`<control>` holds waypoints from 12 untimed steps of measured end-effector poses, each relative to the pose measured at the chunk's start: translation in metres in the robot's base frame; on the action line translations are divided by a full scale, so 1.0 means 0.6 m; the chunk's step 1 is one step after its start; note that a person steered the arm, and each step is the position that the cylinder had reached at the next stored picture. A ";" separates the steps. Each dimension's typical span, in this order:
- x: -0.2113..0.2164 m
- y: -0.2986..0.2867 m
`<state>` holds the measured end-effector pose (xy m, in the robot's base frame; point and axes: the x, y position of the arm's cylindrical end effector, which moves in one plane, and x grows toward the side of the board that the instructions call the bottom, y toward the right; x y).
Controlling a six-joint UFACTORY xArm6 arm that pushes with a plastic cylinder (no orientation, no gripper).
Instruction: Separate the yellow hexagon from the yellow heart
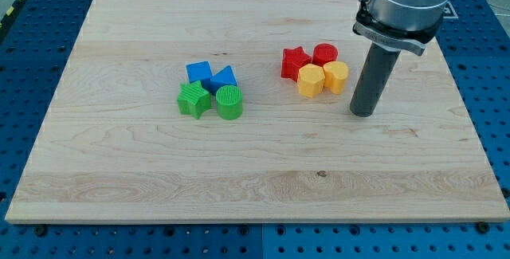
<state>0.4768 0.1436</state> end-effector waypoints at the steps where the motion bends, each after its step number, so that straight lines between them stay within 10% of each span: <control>1: 0.002 -0.043; 5: -0.076 -0.172; 12: -0.075 -0.094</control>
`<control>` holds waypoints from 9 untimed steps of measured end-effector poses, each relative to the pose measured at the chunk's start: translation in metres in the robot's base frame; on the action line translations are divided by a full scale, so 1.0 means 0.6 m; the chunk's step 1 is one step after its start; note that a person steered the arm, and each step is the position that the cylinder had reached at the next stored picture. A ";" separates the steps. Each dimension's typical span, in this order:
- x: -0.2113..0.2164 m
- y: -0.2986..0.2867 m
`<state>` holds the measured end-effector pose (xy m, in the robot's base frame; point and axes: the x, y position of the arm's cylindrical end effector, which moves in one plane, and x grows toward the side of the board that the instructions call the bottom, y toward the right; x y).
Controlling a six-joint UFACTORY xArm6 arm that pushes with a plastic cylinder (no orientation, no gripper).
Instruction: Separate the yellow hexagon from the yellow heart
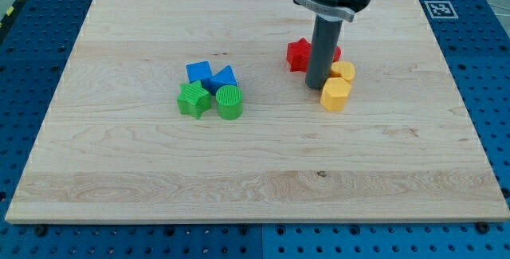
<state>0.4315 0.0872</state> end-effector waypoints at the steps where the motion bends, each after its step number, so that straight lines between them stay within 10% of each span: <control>1: 0.018 0.000; 9: 0.069 0.154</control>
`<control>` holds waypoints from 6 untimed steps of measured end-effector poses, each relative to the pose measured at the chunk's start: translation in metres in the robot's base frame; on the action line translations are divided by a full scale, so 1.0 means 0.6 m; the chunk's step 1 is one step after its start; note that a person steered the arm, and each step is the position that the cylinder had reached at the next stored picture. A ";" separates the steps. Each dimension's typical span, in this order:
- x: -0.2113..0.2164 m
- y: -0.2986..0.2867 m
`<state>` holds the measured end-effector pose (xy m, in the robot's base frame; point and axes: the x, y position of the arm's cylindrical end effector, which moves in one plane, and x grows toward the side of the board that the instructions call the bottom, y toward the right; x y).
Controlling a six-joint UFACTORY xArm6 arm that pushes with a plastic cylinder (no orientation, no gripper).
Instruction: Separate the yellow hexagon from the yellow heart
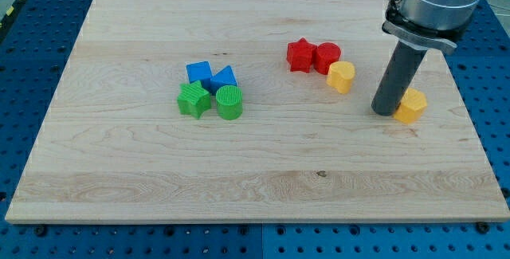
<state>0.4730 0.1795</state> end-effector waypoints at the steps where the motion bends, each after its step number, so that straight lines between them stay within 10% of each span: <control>1: 0.000 0.011; 6: -0.002 0.049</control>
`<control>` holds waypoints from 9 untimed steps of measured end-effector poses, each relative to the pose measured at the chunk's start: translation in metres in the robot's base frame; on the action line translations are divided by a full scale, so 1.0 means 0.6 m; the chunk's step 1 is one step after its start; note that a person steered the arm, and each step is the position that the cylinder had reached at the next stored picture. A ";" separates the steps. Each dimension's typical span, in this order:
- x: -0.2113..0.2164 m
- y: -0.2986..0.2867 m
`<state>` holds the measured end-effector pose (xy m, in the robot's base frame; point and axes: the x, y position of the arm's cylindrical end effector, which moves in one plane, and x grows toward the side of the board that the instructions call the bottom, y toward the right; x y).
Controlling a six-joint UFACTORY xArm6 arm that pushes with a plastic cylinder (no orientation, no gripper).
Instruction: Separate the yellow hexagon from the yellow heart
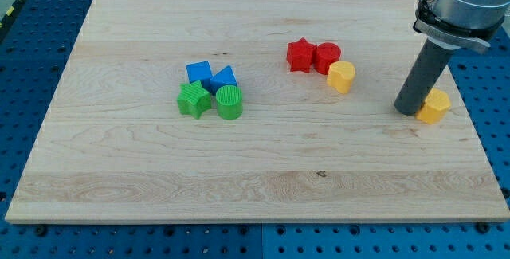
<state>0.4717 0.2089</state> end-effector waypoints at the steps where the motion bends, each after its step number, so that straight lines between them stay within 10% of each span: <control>1: -0.005 0.000; 5: 0.004 0.016; 9: -0.041 -0.221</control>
